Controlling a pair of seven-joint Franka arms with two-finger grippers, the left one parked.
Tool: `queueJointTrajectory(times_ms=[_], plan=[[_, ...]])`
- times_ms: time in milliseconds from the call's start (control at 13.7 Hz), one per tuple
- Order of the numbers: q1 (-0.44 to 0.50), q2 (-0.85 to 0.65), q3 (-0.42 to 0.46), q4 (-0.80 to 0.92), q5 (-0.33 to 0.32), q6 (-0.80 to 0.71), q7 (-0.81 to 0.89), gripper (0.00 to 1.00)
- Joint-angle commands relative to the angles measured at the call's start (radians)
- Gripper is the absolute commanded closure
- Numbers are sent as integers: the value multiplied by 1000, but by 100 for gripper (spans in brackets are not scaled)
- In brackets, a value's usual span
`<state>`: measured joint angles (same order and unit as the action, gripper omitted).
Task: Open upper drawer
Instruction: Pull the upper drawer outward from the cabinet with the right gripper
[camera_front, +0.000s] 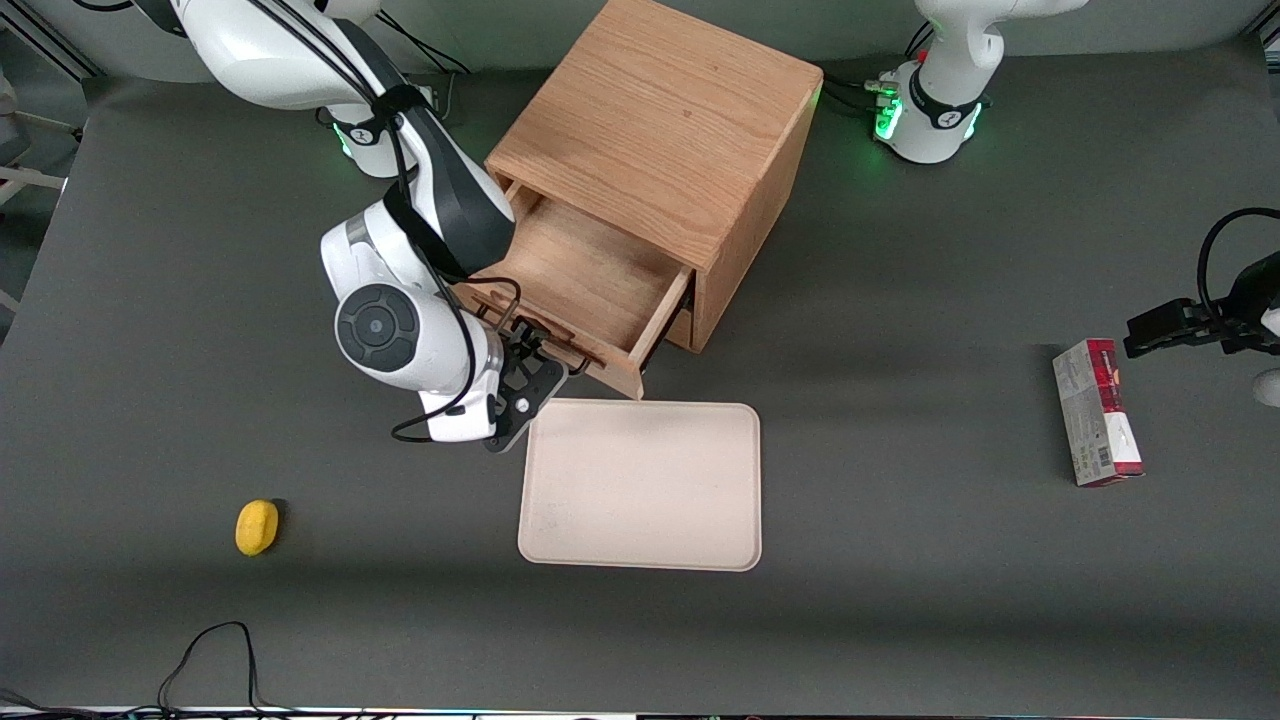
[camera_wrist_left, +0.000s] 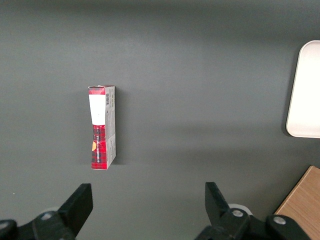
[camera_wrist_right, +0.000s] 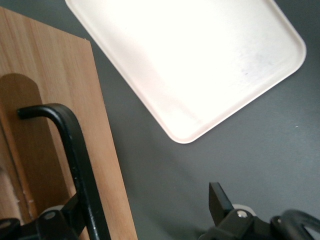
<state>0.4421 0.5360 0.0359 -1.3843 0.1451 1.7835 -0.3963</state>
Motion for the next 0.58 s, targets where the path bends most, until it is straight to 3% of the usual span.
queueJointTrajectory(times_ms=[0,511], plan=[[-8,44,-19,76,-12,-3,-15,0],[-36,59,-37,103,-13,13,-19,0]])
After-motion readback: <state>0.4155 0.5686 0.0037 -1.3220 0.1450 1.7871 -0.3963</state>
